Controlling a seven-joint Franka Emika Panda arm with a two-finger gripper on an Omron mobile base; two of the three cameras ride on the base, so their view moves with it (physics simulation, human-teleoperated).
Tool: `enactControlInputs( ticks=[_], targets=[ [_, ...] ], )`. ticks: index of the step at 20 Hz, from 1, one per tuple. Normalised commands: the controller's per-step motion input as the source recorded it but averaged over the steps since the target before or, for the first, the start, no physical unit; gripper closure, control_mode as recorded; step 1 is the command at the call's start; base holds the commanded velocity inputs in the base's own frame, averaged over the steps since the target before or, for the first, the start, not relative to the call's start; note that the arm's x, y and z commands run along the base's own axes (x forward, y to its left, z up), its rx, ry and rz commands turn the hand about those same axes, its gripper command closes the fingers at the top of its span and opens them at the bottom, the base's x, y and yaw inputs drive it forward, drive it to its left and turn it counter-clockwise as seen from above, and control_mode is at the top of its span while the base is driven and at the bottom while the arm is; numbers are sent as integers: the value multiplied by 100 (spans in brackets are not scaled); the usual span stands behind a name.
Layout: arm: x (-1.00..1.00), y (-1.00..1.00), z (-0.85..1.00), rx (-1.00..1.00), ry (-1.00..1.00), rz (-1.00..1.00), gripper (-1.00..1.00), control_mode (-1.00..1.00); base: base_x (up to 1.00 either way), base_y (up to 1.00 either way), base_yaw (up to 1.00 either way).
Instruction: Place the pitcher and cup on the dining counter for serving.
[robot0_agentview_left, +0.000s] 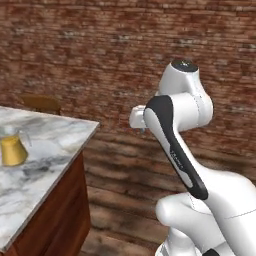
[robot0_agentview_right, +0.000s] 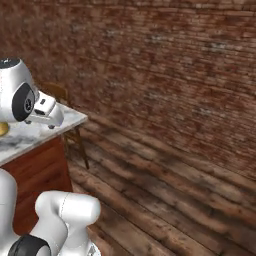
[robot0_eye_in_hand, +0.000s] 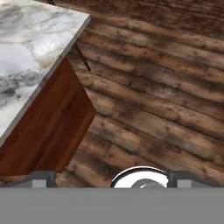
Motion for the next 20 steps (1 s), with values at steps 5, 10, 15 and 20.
enactControlInputs(
  ticks=[5, 10, 15, 20],
  targets=[
    [0, 0, 0, 0, 0, 0, -100, 100, -41, 12, -92],
    [0, 0, 0, 0, 0, 0, -100, 100, -30, 6, -93],
    [0, 0, 0, 0, 0, 0, -100, 100, -30, 0, -90],
    [0, 0, 0, 0, 0, 0, -100, 100, -36, 0, -84]
  ],
)
